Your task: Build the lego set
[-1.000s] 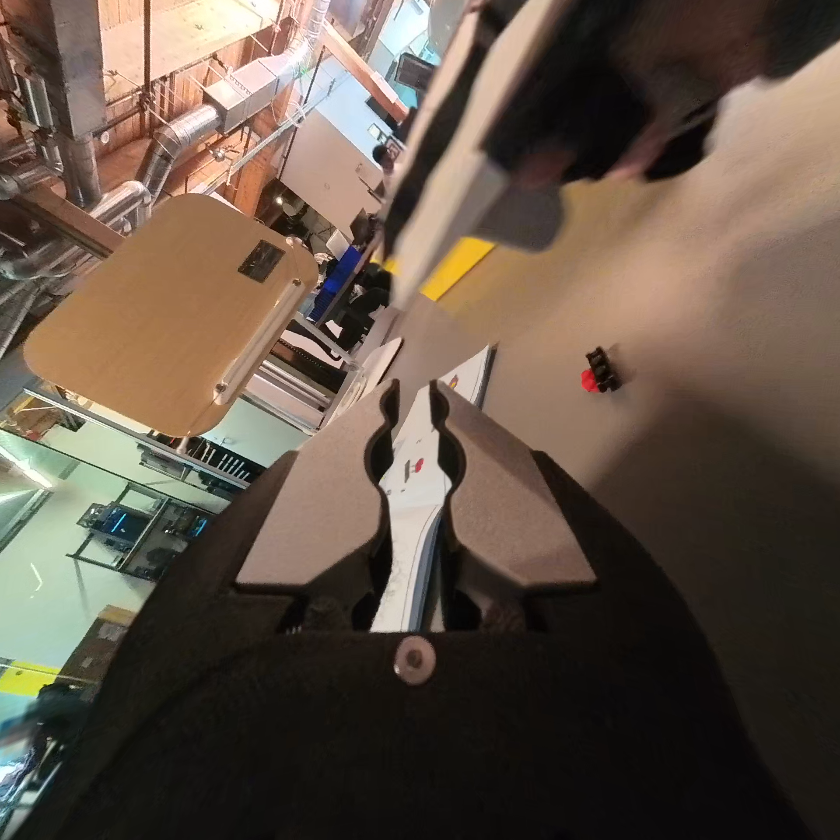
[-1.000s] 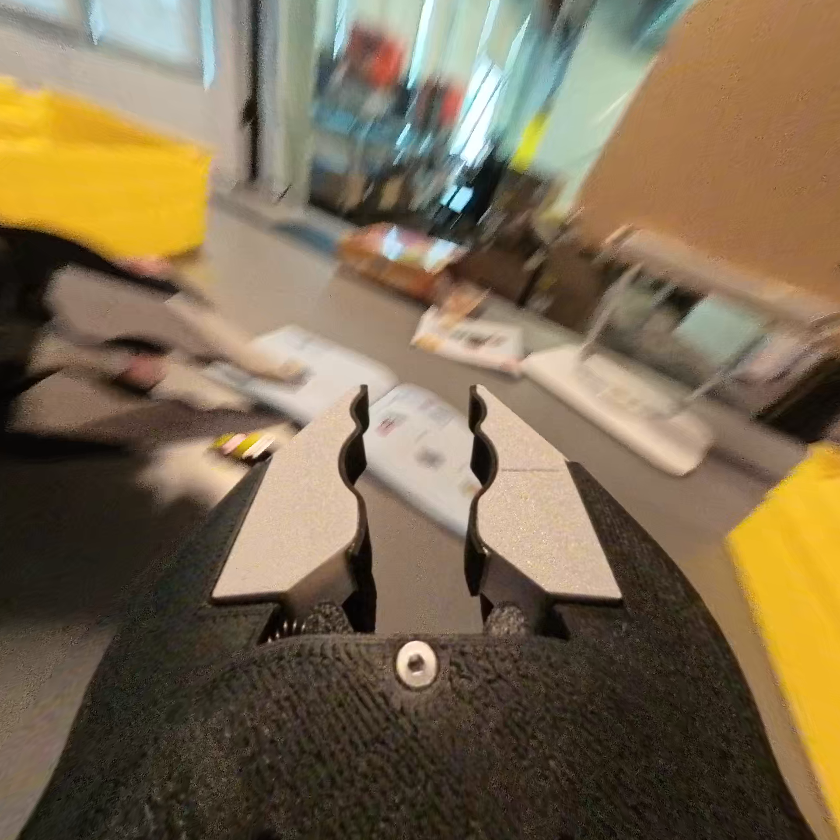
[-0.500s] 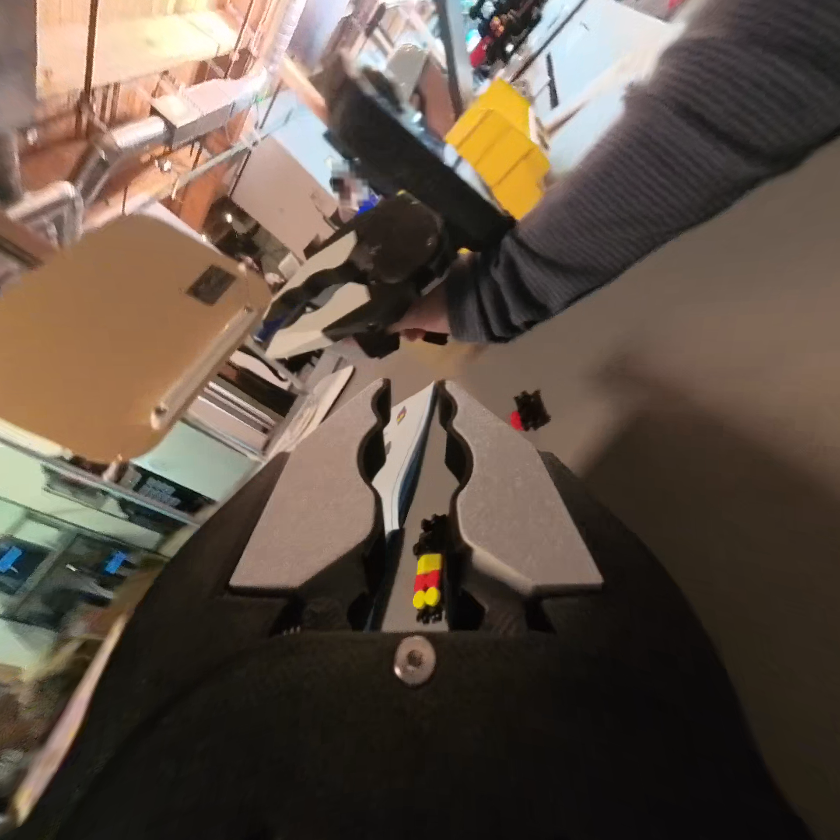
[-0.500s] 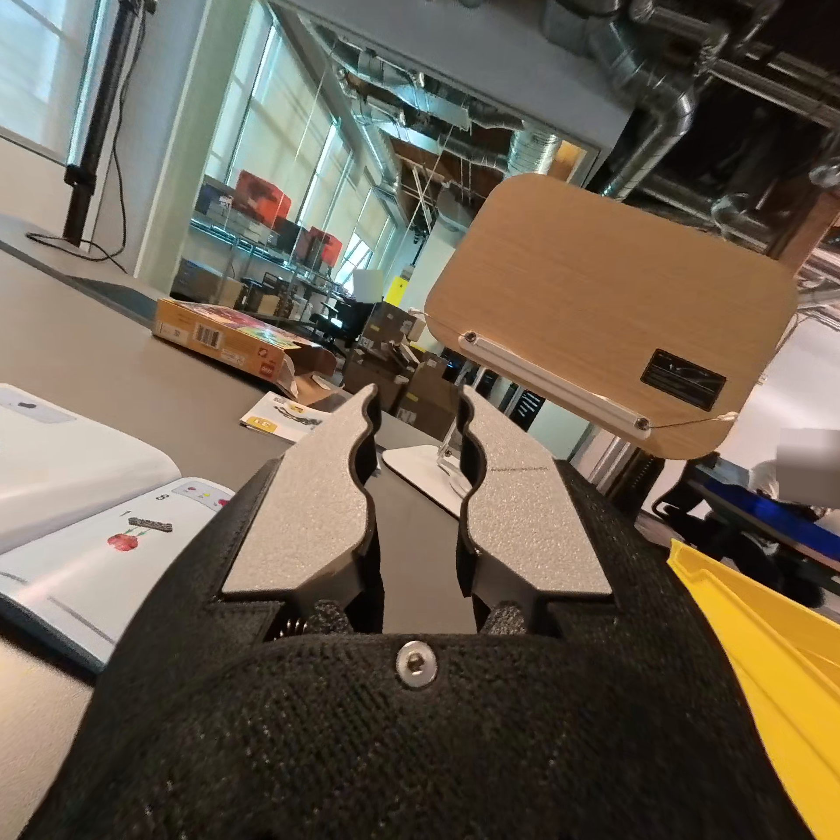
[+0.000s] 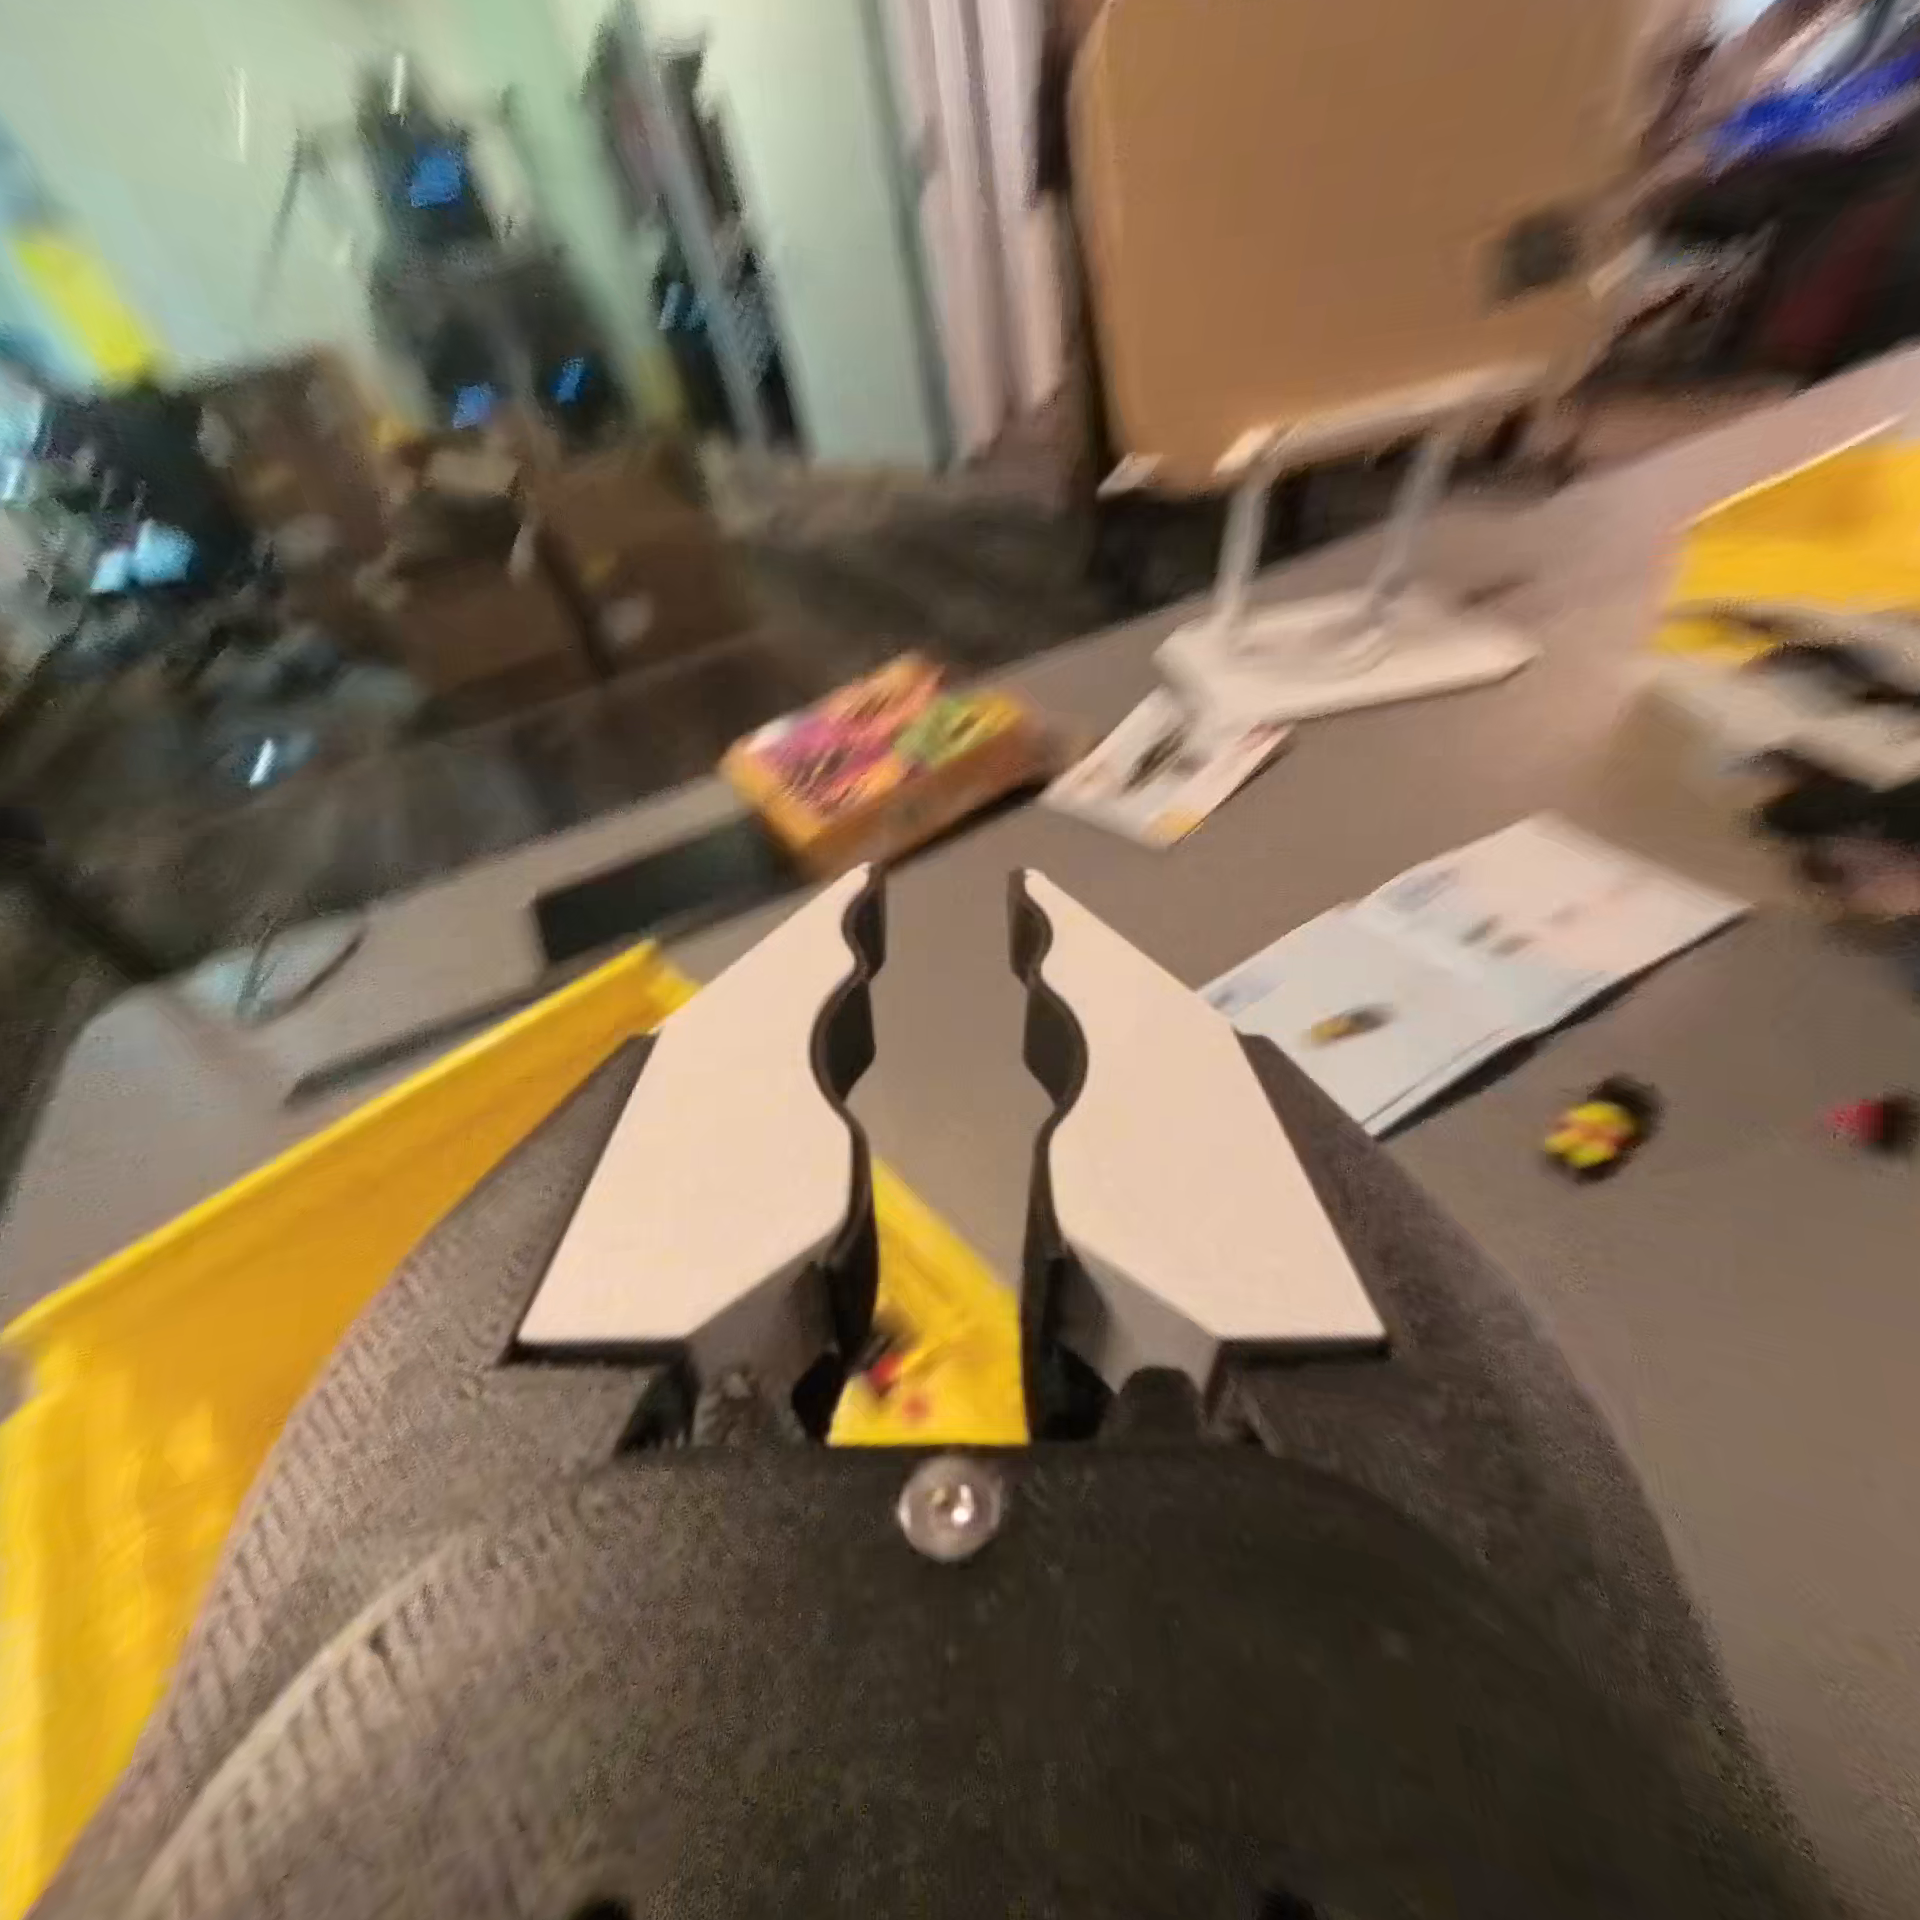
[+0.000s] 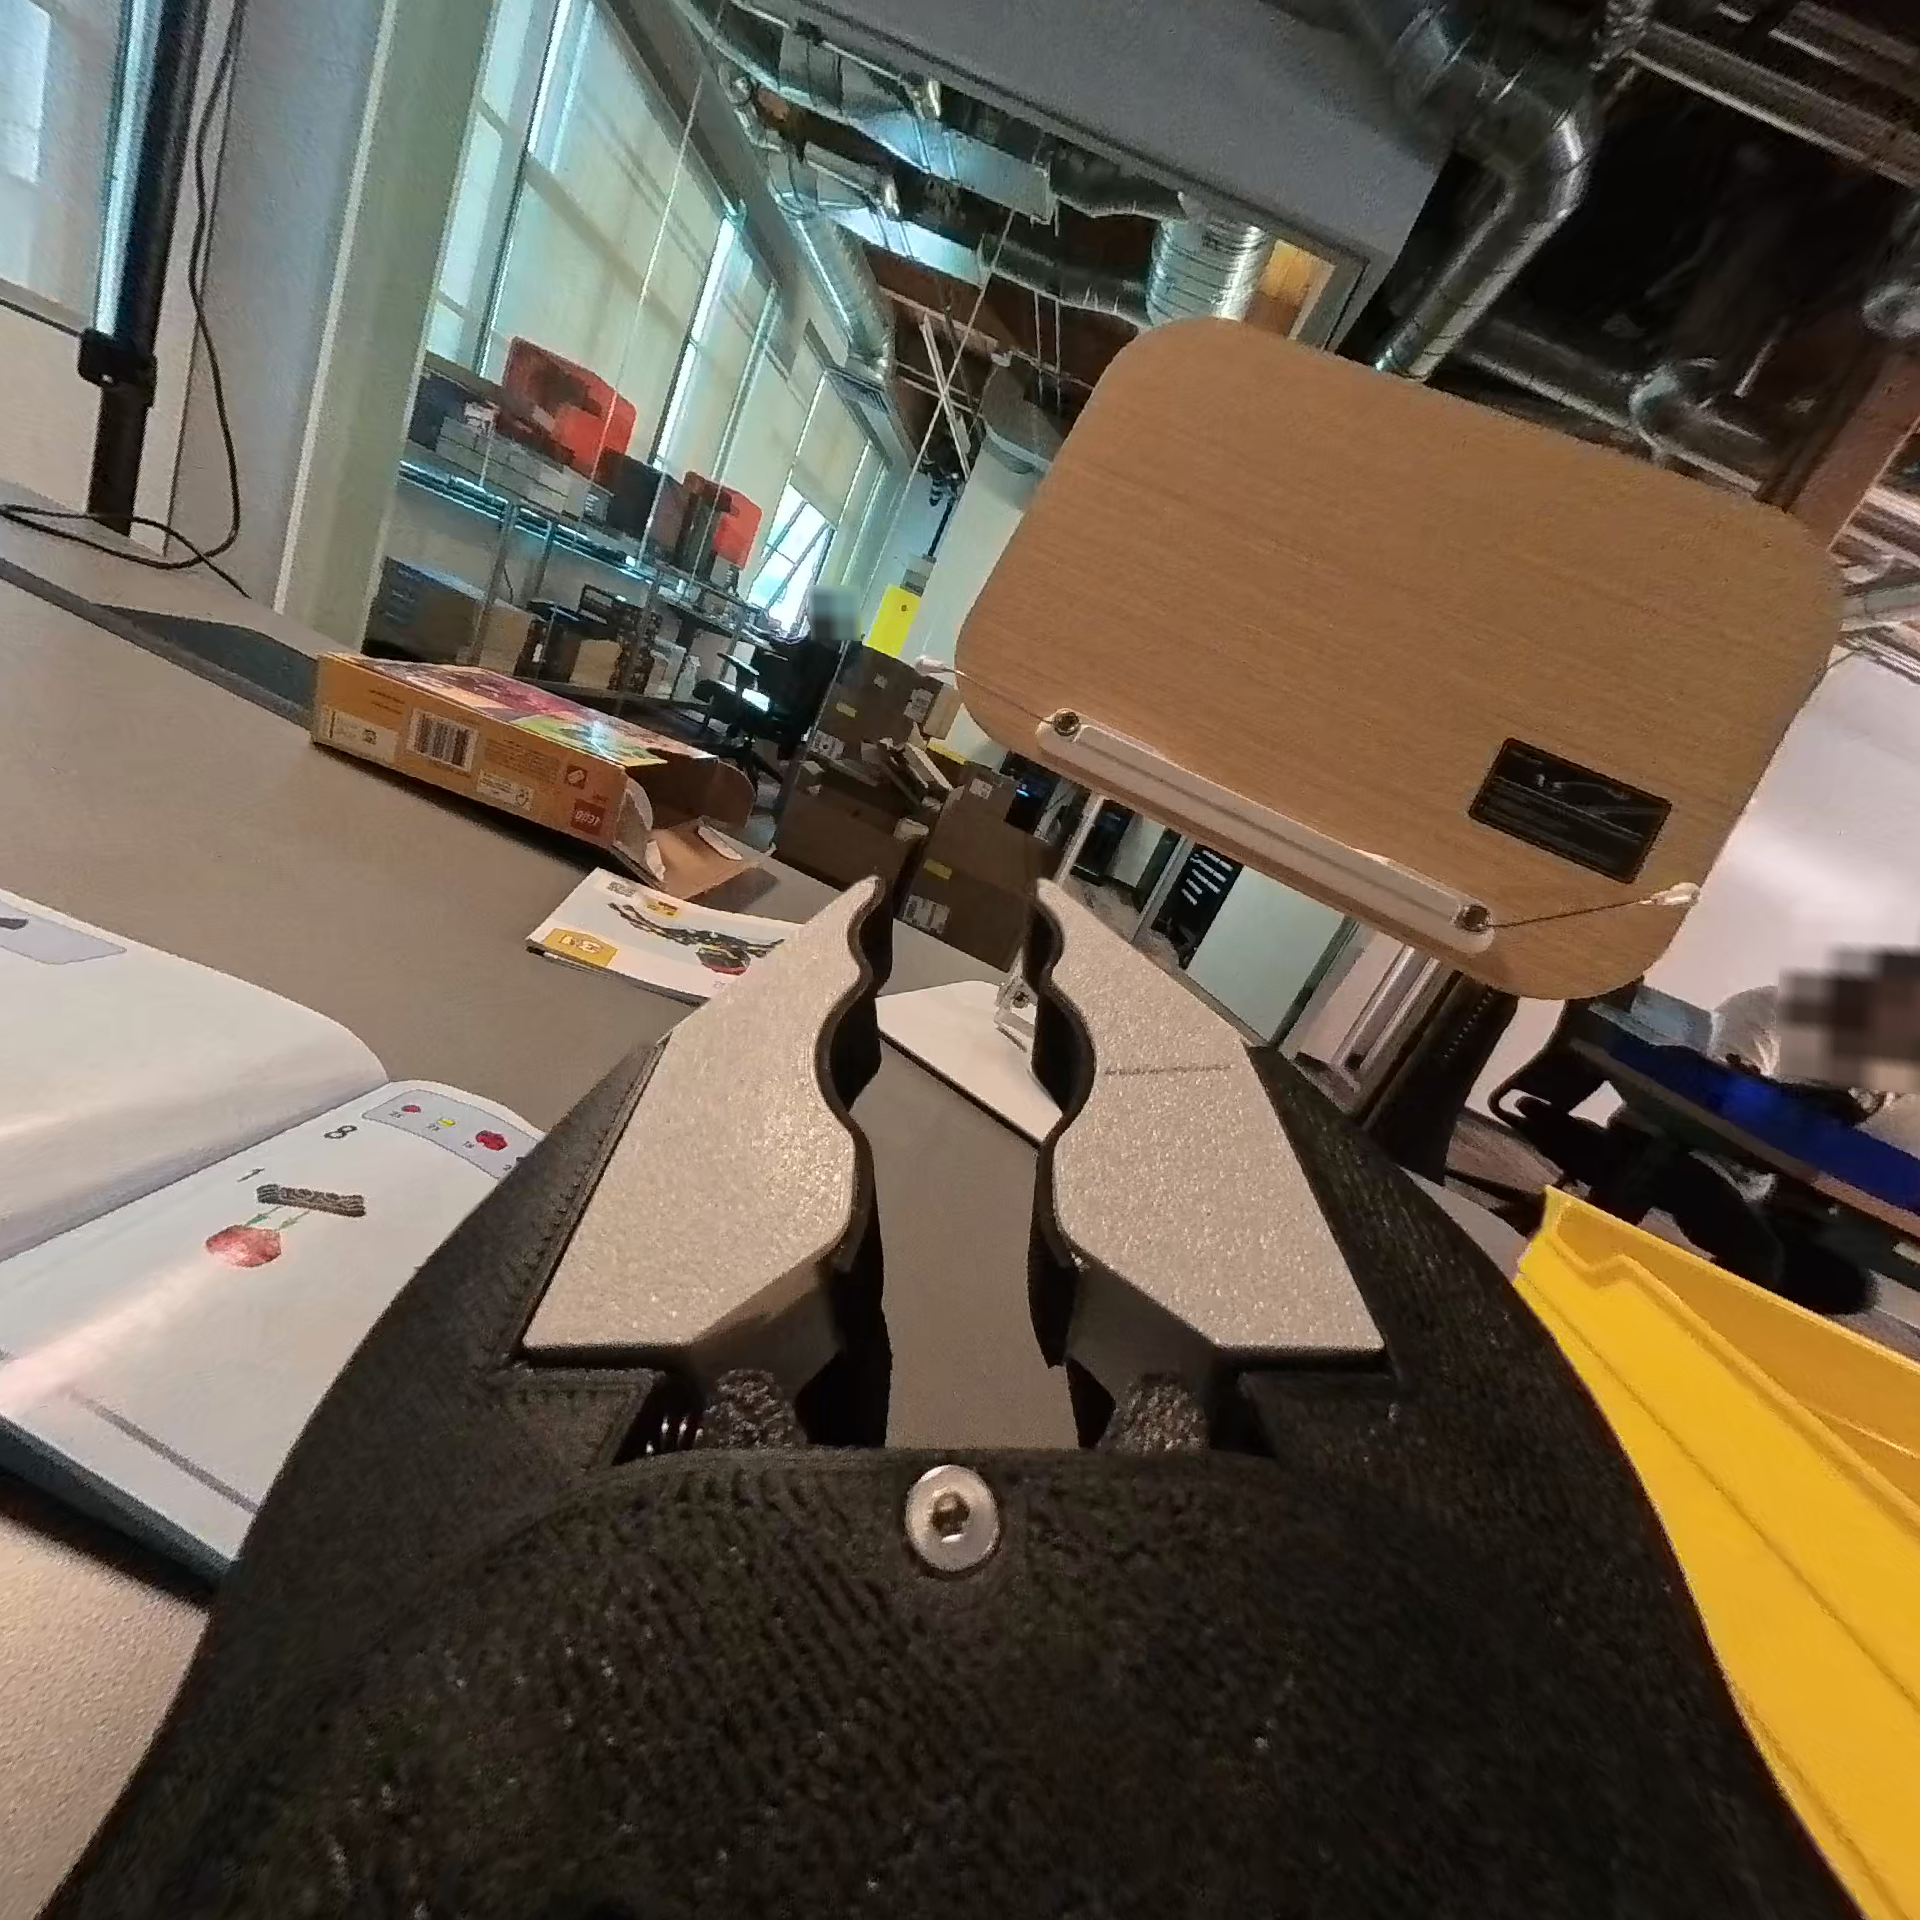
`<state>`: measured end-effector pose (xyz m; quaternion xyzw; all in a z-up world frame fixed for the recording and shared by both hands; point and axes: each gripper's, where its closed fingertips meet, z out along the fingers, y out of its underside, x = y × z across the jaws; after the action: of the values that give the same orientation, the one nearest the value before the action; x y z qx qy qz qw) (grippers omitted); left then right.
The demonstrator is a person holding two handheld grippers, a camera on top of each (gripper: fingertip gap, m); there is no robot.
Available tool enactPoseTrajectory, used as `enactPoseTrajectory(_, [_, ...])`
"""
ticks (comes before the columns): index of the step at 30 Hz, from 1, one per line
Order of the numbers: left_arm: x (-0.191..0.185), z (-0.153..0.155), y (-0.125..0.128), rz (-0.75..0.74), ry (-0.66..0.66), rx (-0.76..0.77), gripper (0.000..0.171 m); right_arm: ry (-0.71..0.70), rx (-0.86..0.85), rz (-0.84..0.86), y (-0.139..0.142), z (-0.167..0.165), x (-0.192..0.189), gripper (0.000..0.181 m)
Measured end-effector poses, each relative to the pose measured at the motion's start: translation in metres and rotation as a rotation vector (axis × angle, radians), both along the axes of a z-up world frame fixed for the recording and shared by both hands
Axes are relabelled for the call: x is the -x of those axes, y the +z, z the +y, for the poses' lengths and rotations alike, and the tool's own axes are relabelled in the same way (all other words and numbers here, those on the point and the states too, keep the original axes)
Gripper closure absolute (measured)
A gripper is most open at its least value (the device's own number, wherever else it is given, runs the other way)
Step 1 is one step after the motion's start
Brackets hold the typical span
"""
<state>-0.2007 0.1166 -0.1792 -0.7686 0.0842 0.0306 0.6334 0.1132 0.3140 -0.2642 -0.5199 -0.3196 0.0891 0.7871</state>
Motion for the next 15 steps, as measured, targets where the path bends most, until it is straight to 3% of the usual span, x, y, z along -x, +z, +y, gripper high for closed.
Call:
enactPoseTrajectory(2, [0.051,0.009,-0.041,-0.018,0.076,0.276,0.154,0.003,-0.004,-0.008,0.000,-0.001,0.001,0.159])
enactPoseTrajectory(4, [0.079,0.014,-0.088,-0.103,0.086,0.524,0.154,0.004,-0.009,-0.022,-0.002,-0.002,0.003,0.160])
enactPoseTrajectory(8, [0.123,0.023,-0.157,-0.119,0.166,0.795,0.147,0.003,-0.017,-0.049,-0.004,-0.003,0.006,0.160])
enactPoseTrajectory(11, [0.131,0.023,-0.187,-0.167,0.176,0.916,0.146,0.007,-0.020,-0.063,-0.005,-0.003,0.008,0.160])
enactPoseTrajectory(15, [0.136,0.023,-0.203,-0.183,0.191,0.975,0.153,0.016,-0.020,-0.075,-0.007,-0.004,0.011,0.160])
